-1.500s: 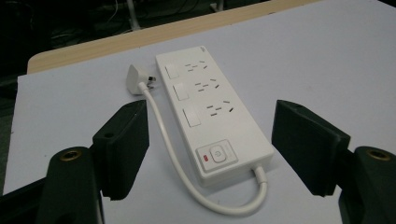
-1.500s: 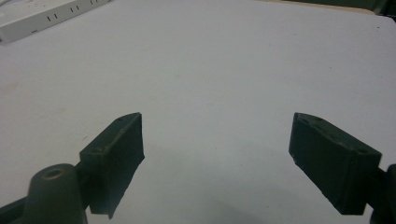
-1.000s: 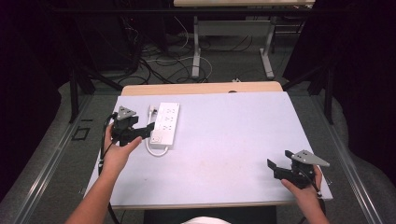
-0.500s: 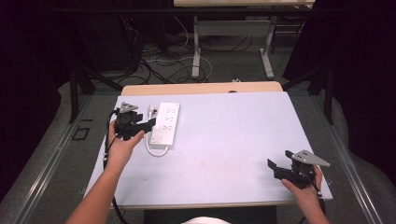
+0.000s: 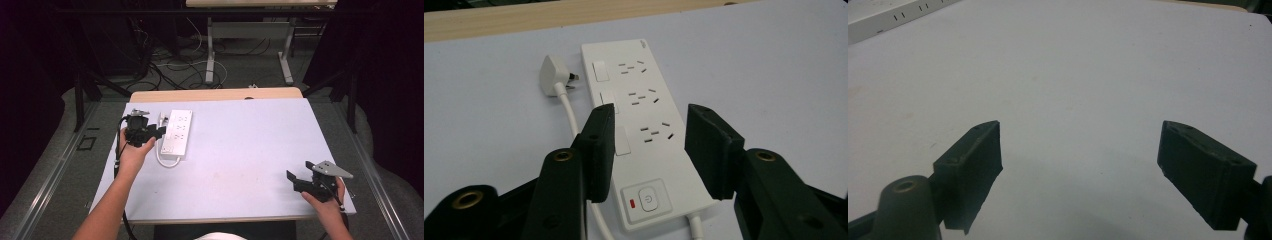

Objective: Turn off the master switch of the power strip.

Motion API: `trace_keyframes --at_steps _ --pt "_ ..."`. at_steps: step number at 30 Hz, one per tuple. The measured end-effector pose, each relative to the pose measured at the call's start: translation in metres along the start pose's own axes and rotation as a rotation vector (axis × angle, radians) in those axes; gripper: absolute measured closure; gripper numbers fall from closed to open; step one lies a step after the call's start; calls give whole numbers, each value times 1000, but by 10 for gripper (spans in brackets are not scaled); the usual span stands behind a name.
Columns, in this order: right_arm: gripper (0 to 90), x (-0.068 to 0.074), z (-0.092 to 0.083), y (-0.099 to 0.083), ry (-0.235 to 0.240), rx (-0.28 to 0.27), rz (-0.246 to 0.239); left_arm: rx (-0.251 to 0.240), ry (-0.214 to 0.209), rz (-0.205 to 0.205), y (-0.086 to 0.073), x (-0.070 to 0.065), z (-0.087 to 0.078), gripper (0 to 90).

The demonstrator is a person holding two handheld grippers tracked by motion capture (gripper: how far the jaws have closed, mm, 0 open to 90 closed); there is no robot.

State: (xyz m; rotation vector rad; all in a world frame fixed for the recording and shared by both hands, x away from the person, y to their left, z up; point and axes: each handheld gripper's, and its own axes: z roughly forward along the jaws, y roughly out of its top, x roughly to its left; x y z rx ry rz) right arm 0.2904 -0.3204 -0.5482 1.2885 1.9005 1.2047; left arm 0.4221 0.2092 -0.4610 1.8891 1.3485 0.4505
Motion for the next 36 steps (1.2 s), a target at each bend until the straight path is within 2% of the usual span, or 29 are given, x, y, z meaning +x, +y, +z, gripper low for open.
trace_keyframes --at_steps 4,7,9,12,13,16,18,19,20,22,28,31,32,34,36 --pt "172 0 0 0 1 0 -5 15 5 -18 1 1 3 626" --pt "172 0 1 0 4 -3 -7 26 12 -15 2 1 6 660" --pt "172 0 1 0 5 -5 -8 36 13 -21 2 1 7 709" --pt "171 0 1 0 5 -4 -5 60 23 -20 2 0 10 748" --pt "172 0 1 0 4 -4 -4 79 14 -17 3 1 10 766" --pt "172 0 1 0 5 -5 -4 84 28 -24 2 -1 14 821" --pt "171 0 1 0 5 -4 -6 94 27 -31 2 -2 16 846" --pt "172 0 1 0 5 -4 -5 114 18 -23 2 -1 16 846" --pt "172 0 1 0 5 -3 -6 104 23 -36 2 -2 18 863" --pt "171 -1 1 0 5 -3 -5 126 16 -47 2 -3 20 895" --pt "172 0 1 0 7 -1 -10 166 12 -35 1 -5 27 900" --pt "172 1 2 0 6 -16 -6 178 27 -26 0 -7 31 900" --pt "171 1 2 0 6 -16 -6 176 35 -33 -1 -8 32 900" --pt "171 0 0 0 8 4 -7 198 24 -32 -2 -9 33 900" --pt "171 0 1 0 11 2 -8 197 26 -39 -4 -11 34 900"
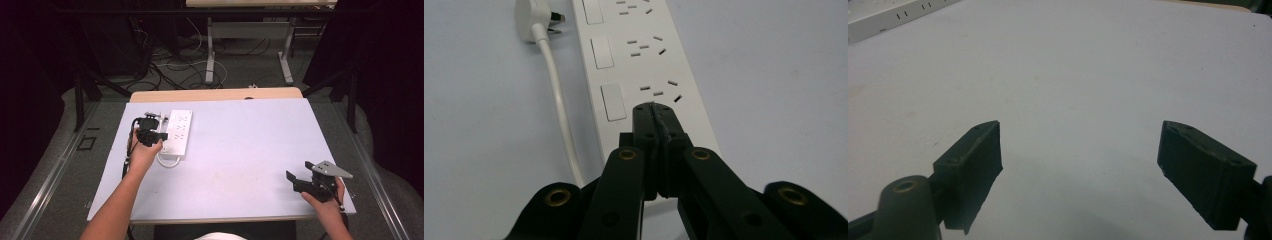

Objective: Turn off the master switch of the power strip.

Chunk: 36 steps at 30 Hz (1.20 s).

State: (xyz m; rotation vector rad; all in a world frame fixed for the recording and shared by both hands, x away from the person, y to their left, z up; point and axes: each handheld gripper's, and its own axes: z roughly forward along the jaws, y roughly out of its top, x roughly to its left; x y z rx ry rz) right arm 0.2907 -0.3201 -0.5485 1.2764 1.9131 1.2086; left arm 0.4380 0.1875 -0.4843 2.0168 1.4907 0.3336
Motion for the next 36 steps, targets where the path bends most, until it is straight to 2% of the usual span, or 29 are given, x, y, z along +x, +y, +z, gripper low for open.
trace_keyframes --at_steps 5,11,12,13,19,21,22,29,32,33,36 --pt "171 1 0 0 3 -1 11 26 4 -18 -5 0 4 900" --pt "171 0 0 0 3 -5 2 62 -6 -29 -10 3 11 900" --pt "171 0 0 0 3 -5 3 94 -19 -24 -9 4 11 900" --pt "171 0 0 0 3 -5 3 82 -16 -29 -11 4 14 900" --pt "171 0 0 0 0 -1 11 104 -20 -40 -14 2 17 900" --pt "172 0 0 0 -1 -1 9 121 -22 -36 -13 3 17 900" --pt "172 0 0 0 -1 -1 9 107 -15 -38 -14 2 18 900" --pt "171 0 0 0 2 -5 11 132 -5 -38 -16 2 23 900" --pt "172 0 1 -1 -3 -21 11 131 -7 -38 -17 2 23 900" --pt "171 0 1 -1 -2 -19 11 145 -14 -34 -16 3 22 900" --pt "171 0 0 0 2 -3 9 128 -4 -36 -17 2 23 900"
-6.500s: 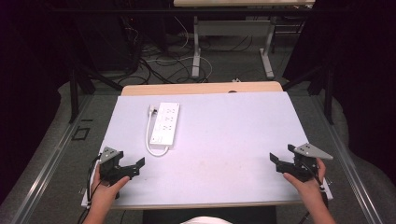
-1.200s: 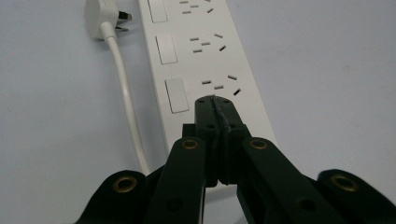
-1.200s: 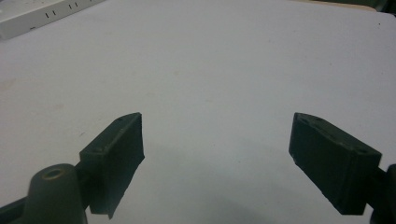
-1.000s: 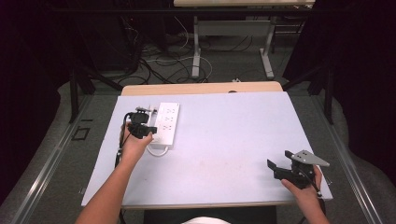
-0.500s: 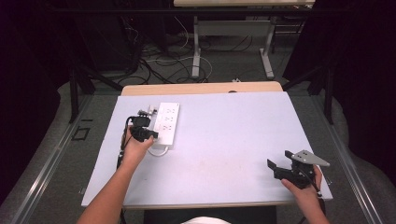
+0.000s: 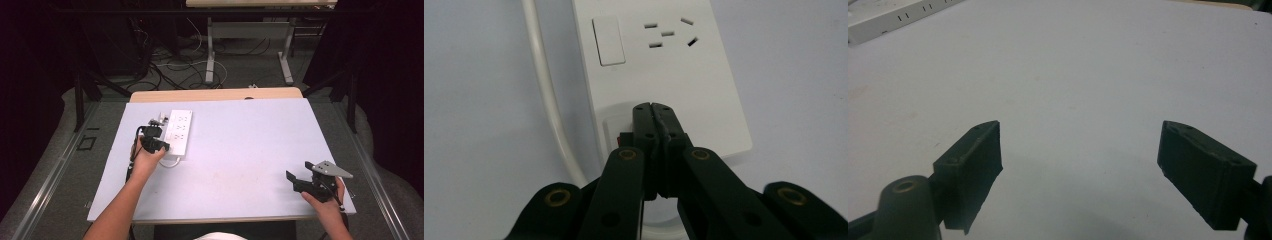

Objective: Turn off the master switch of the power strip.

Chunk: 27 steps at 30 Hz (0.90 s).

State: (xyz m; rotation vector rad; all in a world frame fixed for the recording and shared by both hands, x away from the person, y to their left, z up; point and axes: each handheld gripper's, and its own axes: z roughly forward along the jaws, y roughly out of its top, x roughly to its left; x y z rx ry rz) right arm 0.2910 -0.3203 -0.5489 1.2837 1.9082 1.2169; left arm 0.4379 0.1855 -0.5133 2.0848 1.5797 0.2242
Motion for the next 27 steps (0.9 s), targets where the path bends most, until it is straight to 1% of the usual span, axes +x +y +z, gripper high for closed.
trace_keyframes --at_steps 3,4,5,8,9,10,12,13,14,16,18,20,21,23,24,27 --pt "171 1 0 0 3 1 10 2 2 -1 0 -1 0 900" --pt "171 1 0 0 3 2 4 19 -3 3 0 0 -1 900" --pt "171 1 0 0 5 0 7 6 2 0 0 0 0 900" --pt "172 1 0 0 5 0 5 15 -8 -6 0 1 1 900" --pt "172 1 0 0 5 0 6 7 -9 -12 0 1 2 900" --pt "171 1 -1 0 2 3 4 11 -11 -12 0 2 2 900" --pt "171 0 -1 0 -1 0 -4 12 0 -5 -1 1 2 900" --pt "172 0 1 0 0 -16 1 16 5 4 -1 1 2 900" --pt "172 1 0 -1 9 -5 5 4 17 2 -2 -1 2 900" --pt "171 1 0 -1 9 -4 5 -1 22 4 -3 -1 2 900" --pt "171 2 0 0 8 4 5 -2 27 17 -3 -2 2 900" --pt "172 1 0 -1 9 -4 5 0 31 26 -3 -3 2 900" --pt "172 2 1 -1 10 -4 6 15 32 31 -3 -3 1 900" --pt "172 1 0 0 5 5 -5 5 42 50 -3 -5 3 900" --pt "171 1 0 0 4 5 -6 7 48 42 -2 -6 3 900" --pt "171 2 0 0 4 -3 -4 11 36 25 -2 -4 3 900"
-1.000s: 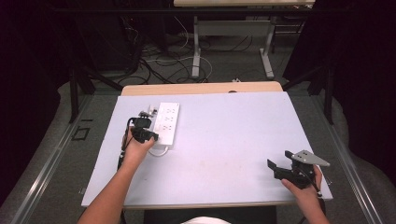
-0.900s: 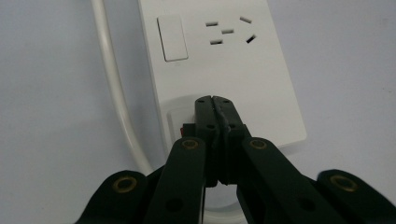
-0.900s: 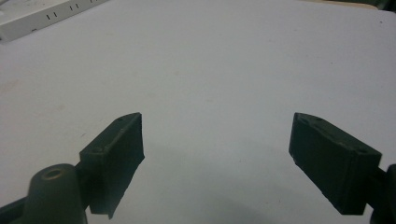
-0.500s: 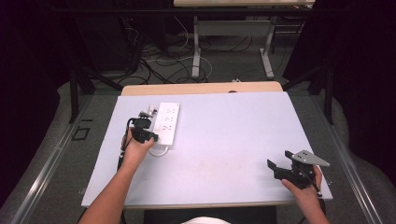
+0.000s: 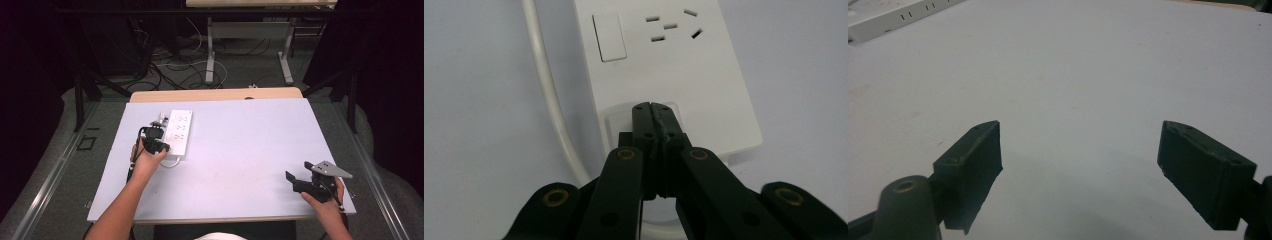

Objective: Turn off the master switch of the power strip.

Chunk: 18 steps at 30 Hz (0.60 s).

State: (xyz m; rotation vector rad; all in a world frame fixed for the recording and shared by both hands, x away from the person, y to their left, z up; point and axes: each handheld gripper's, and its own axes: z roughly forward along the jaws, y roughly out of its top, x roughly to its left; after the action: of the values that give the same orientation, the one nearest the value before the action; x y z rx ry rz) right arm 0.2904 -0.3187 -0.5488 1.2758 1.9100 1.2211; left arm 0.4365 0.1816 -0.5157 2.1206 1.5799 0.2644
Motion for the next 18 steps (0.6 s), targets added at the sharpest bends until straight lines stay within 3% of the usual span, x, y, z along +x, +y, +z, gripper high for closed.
trace_keyframes --at_steps 6,7,8,11,18 --pt "171 -2 -2 0 -6 -5 6 19 -62 -59 2 7 -2 900" --pt "171 -3 -2 0 -7 1 5 6 -58 -66 2 7 -2 900" --pt "171 -2 2 -1 -11 -41 14 0 -61 -68 2 8 -2 900" --pt "171 -2 -1 0 -6 0 7 2 -60 -88 3 8 -2 900" --pt "171 -3 -1 -1 -6 -12 10 -1 -65 -94 4 12 -2 900"
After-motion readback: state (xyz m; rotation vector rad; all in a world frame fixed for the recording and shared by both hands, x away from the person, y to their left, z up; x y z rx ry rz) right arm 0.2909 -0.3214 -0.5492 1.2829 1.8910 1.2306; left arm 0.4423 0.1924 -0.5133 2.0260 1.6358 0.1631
